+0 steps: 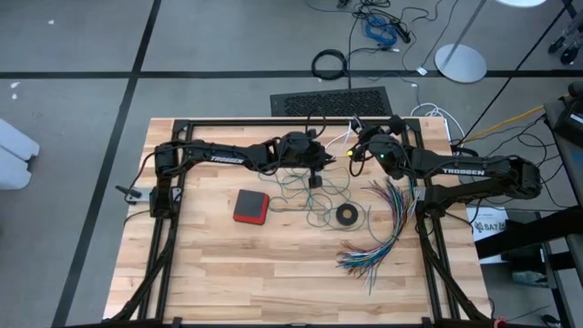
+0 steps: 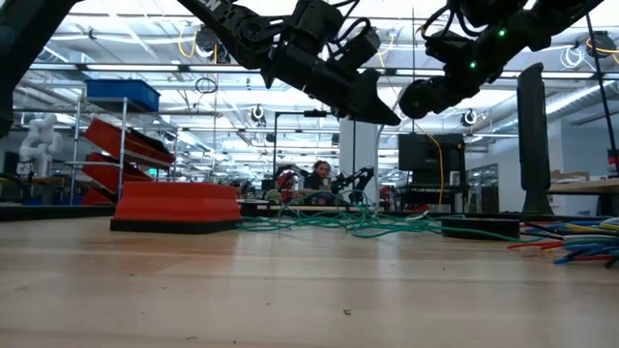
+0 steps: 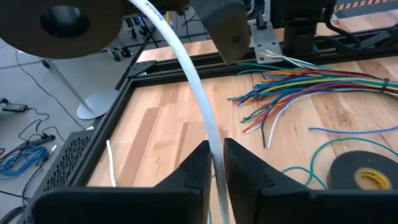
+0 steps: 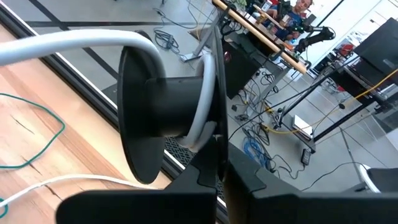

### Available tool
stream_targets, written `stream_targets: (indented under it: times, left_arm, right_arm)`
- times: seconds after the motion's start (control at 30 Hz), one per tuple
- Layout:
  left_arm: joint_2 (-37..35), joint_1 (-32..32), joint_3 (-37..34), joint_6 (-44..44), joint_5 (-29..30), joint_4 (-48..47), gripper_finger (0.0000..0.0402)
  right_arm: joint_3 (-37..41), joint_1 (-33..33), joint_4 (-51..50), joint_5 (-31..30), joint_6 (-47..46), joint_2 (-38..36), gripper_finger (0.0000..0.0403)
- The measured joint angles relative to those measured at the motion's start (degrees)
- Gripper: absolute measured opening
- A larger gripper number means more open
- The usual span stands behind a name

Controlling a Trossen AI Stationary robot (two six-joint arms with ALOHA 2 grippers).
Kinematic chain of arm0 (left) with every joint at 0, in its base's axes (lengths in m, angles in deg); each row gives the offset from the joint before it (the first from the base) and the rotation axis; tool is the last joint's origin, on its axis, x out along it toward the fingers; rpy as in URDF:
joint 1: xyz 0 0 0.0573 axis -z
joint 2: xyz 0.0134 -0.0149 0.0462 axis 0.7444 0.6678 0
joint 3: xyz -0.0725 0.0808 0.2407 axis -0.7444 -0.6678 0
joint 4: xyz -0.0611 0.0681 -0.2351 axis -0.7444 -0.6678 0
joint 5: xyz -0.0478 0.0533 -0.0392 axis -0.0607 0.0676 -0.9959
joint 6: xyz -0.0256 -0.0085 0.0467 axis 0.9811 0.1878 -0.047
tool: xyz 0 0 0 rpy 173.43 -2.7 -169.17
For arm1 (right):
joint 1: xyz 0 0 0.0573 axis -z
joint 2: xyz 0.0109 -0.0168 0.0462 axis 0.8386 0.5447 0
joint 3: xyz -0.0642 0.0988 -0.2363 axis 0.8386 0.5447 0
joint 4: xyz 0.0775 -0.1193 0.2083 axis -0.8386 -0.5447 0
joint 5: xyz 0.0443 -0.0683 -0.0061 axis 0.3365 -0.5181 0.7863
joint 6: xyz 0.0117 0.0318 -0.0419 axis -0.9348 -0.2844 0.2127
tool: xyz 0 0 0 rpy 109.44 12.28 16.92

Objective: Coiling cords
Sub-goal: Coil the white wire cable on the spool

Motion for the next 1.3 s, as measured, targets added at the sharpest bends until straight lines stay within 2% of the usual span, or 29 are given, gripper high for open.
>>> stream_targets:
  times: [0.1,0.37,0.53,0.73,1.3]
  left_arm:
    - [0.0,0.0,0.0,-0.4,-2.5,0.5,0.0012]
    - [1.2,-0.1,0.0,-0.1,-6.5,9.2,0.0007]
    - [1.2,-0.2,0.0,-1.0,-6.9,10.3,0.0006]
    - [4.5,-1.1,0.5,-1.4,-7.6,12.8,0.0006]
    - [7.3,-5.0,4.8,-0.5,-8.4,13.5,0.0006]
  right_arm:
    - [0.0,0.0,-0.2,0.1,-0.6,0.0,0.0]
    - [0.0,0.0,1.3,6.1,-4.3,0.0,0.0]
    - [0.0,0.0,4.7,10.6,-4.5,0.0,0.0]
    - [0.0,0.0,7.9,15.1,-4.6,0.0,0.0]
    - [0.0,-1.2,10.0,22.6,-8.2,0.1,0.0]
